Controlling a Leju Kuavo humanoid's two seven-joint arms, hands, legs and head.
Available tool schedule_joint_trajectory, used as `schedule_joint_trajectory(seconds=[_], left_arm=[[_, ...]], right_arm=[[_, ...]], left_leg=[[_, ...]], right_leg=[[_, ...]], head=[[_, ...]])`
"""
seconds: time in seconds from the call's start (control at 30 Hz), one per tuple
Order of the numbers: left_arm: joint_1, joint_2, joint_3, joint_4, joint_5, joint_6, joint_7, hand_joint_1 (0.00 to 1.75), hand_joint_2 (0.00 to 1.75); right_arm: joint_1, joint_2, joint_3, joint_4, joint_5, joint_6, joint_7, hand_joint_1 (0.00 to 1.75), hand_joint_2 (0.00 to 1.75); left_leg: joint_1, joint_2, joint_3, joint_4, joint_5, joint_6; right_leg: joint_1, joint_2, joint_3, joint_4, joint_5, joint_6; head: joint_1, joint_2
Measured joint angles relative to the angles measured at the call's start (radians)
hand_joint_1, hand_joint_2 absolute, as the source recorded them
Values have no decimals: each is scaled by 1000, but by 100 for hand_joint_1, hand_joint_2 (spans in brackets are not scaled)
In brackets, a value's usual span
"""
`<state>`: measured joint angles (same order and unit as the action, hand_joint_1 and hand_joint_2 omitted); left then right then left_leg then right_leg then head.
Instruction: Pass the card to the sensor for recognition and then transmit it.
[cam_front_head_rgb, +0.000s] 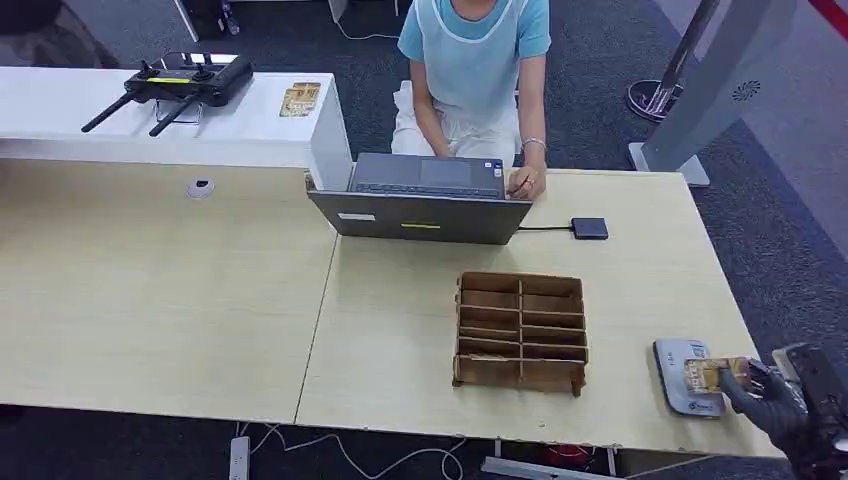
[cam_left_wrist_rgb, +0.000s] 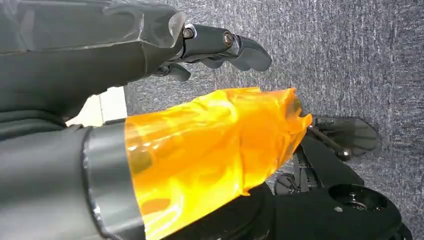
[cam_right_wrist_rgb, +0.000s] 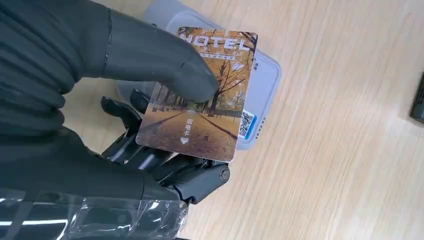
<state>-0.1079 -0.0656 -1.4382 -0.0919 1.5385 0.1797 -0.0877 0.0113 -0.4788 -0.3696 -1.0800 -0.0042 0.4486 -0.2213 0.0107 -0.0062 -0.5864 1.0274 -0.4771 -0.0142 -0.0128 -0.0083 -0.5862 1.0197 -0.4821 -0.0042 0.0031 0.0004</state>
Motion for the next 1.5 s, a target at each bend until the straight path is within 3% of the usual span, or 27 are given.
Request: schedule_joint_trajectory(seconds=[0.27,0.6,1.5], left_arm=[[0,0,0,0,0,0,0,0,0],[0,0,0,0,0,2,3,0,0],[1,-2,0,0,0,9,9,0,0]], right_arm=[[-5,4,0,3,0,-2,1,175,175],[-11,5,0,4,56,-54,29,175,175],[-34,-18,28,29,110,-65,42,175,175]], left_leg=[[0,0,0,0,0,0],[0,0,0,0,0,0],[0,0,0,0,0,0]], right_leg=[[0,0,0,0,0,0],[0,0,0,0,0,0],[0,0,0,0,0,0]], head=[[0,0],[0,0],[0,0]])
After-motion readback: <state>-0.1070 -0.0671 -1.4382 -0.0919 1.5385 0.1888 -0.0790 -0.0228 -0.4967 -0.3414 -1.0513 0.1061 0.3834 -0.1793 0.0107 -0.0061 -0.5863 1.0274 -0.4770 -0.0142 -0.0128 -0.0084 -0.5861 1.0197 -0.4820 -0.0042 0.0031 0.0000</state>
